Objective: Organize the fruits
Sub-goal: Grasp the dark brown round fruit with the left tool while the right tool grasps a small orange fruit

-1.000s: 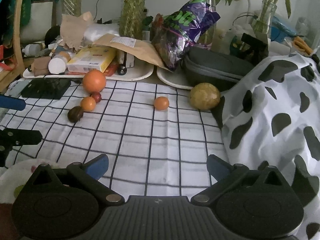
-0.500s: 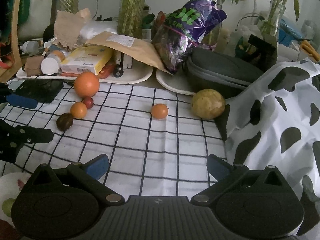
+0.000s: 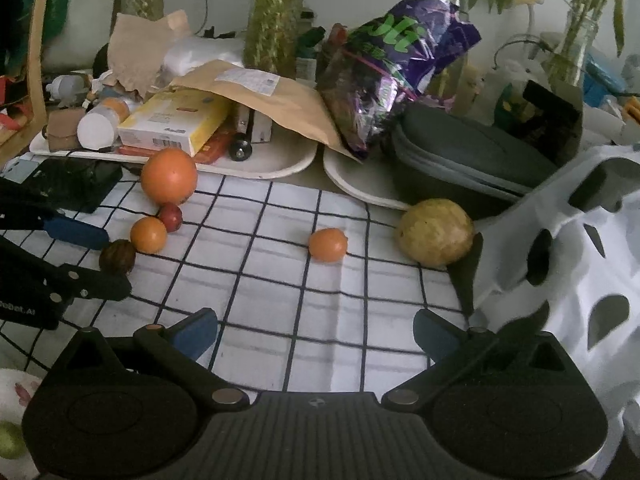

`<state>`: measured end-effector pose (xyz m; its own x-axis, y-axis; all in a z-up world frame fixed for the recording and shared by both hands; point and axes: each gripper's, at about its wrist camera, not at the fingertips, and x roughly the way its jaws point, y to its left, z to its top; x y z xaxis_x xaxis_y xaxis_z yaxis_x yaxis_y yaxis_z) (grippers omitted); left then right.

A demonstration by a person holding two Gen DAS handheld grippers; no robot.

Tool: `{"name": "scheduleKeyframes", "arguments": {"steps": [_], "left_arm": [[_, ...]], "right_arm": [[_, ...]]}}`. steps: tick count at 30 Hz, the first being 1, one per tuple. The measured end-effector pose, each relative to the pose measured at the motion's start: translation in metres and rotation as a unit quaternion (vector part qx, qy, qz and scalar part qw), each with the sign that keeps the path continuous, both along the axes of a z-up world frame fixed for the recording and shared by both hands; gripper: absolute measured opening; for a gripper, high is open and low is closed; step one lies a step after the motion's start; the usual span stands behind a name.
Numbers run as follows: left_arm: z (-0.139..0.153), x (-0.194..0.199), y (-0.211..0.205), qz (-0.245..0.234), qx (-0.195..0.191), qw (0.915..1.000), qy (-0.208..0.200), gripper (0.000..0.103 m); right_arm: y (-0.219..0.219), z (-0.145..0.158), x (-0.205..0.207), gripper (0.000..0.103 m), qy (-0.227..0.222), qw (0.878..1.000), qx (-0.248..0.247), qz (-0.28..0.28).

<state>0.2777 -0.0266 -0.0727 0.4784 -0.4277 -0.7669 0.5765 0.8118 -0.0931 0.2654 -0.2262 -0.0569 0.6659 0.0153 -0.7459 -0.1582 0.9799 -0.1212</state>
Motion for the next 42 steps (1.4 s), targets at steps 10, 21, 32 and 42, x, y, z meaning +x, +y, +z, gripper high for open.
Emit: {"name": "scheduleKeyframes", "arguments": {"steps": [10, 21, 32, 42], "left_arm": [[-0.001, -0.003, -0.002, -0.011, 0.016, 0.9996, -0.02, 0.032], [0.003, -0.006, 0.003, -0.013, 0.017, 0.9993, -0.031, 0.032], [0.011, -0.007, 0.009, -0.009, 0.015, 0.999, -0.04, 0.032], [0.013, -0.008, 0.013, -0.014, 0.013, 0.9989, -0.042, 0.032]], "right_arm": [[0.001, -0.006, 0.011, 0.103, -0.011, 1.0, 0.011, 0.001], [0.0, -0.022, 0.022, 0.103, -0.034, 0.999, -0.005, -0.005], [0.0, -0.038, 0.043, 0.075, -0.066, 0.998, 0.005, -0.013], [-0.005, -0.036, 0.052, 0.042, -0.067, 0.997, 0.031, -0.028]]}}
